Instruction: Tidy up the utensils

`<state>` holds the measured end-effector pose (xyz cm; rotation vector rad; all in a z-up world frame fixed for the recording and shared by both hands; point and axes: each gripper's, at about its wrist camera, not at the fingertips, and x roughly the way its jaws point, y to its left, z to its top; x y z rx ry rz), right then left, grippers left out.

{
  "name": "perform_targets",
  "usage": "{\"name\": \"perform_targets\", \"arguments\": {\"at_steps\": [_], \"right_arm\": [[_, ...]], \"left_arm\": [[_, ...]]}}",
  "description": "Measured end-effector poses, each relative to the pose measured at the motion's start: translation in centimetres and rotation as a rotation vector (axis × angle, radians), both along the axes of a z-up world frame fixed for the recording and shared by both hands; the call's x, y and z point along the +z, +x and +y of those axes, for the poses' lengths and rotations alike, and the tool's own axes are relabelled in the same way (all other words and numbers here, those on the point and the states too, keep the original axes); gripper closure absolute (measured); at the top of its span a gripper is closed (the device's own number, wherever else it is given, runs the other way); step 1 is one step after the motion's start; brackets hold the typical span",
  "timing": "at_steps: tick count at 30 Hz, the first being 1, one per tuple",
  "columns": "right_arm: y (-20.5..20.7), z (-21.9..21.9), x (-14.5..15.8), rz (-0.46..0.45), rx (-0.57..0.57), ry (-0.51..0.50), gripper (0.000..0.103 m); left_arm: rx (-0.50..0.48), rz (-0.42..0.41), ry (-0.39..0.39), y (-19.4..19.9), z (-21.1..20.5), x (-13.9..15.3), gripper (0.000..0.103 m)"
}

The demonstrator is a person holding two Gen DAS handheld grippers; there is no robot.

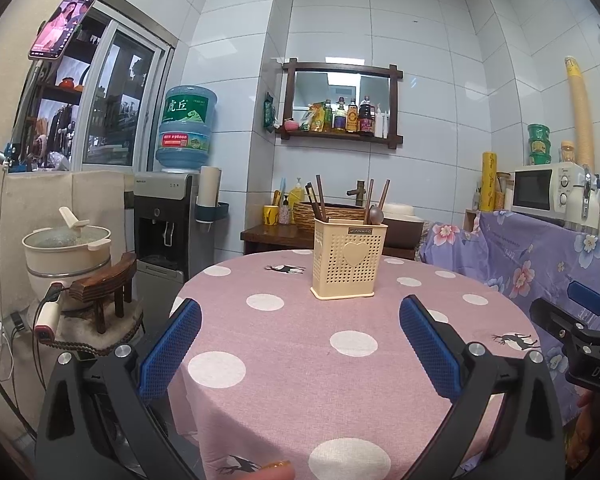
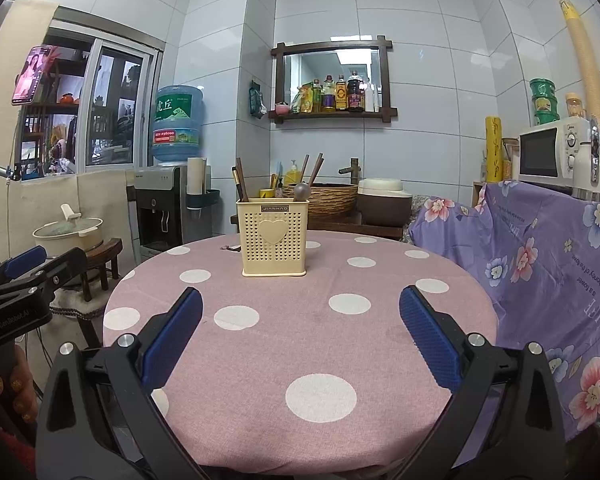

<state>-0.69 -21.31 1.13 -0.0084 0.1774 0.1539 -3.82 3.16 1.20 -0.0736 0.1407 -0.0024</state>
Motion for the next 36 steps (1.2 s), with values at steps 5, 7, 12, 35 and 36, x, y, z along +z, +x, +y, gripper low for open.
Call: {"name": "perform_targets", "arguments": {"at_steps": [5, 7, 12, 35, 36], "right_arm": [[-0.02, -0.02, 0.02, 0.0, -0.001, 0.0, 0.006], [-0.01, -0.05, 0.08, -0.001, 0.0, 0.002, 0.006], [-0.05, -0.05, 0.07, -0.001, 0.0, 0.003, 0.006], [0.22, -0.03, 0.42, 0.015, 0.0, 0.018, 0.006], [0.23, -0.02, 0.43, 0.016, -0.002, 0.019, 0.006]], "left_arm": [[-0.005, 0.002, 0.006, 0.0, 0.02, -0.02, 0.005], [-0.003, 0.001, 0.006, -0.01, -0.04, -0.04, 0.005], [-0.004, 0.002, 0.005, -0.01, -0.07, -0.04, 0.005], [-0.015, 0.006, 0.018, 0.09, -0.21, 0.15, 0.005], [-0.013, 0.007, 0.018, 0.1, -0.18, 0.14, 0.005]]}}
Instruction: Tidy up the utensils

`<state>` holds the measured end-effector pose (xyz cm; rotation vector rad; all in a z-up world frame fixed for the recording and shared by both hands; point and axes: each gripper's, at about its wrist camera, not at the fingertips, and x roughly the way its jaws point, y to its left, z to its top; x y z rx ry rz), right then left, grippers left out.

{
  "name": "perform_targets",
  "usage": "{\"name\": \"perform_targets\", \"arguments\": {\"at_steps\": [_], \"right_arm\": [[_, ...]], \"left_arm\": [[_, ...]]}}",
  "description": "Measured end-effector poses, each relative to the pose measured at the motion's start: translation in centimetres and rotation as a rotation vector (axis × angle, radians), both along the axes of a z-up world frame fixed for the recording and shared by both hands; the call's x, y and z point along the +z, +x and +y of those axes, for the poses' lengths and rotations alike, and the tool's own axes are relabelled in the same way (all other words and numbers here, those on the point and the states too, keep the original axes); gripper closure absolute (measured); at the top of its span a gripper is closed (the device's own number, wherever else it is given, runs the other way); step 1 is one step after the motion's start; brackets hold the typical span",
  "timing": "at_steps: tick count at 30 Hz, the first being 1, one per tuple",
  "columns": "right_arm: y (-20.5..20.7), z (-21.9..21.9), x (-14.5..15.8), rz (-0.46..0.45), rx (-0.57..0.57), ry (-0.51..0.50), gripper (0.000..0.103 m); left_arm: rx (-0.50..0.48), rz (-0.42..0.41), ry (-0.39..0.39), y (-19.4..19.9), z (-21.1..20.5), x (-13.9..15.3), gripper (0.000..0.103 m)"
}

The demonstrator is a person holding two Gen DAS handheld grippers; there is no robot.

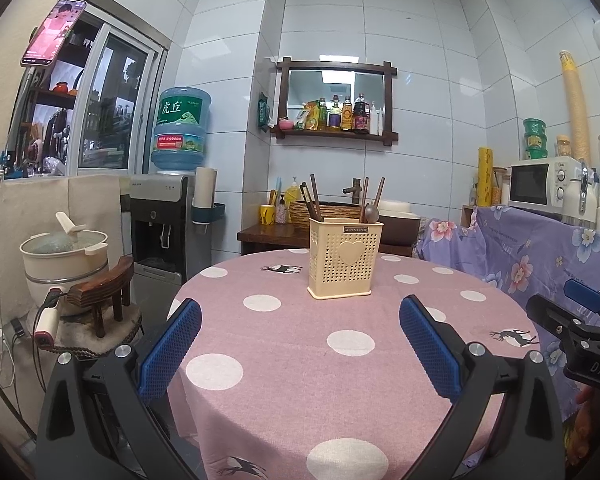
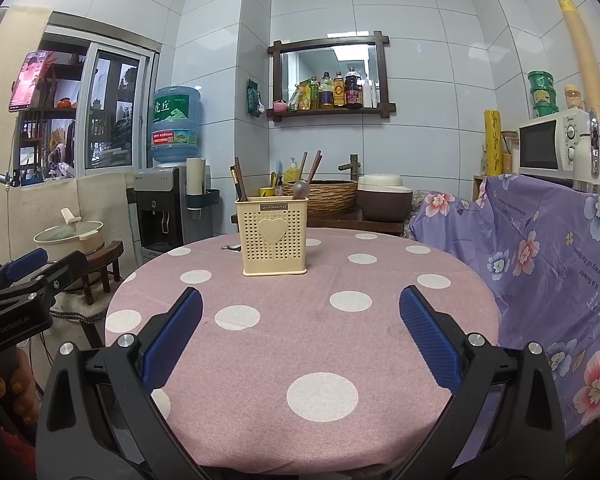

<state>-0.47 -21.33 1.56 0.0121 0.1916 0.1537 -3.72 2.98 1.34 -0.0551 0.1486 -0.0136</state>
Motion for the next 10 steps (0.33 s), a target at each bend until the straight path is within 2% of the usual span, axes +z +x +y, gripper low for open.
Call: {"name": "perform_targets", "arguments": {"at_steps": [10], "right_arm": [[0.38, 0.17, -0.39, 0.015, 0.003, 0.003, 0.006]], "left_arm": [[0.018, 0.033, -0.013, 0.4, 0.55, -0.25, 0.005]]}}
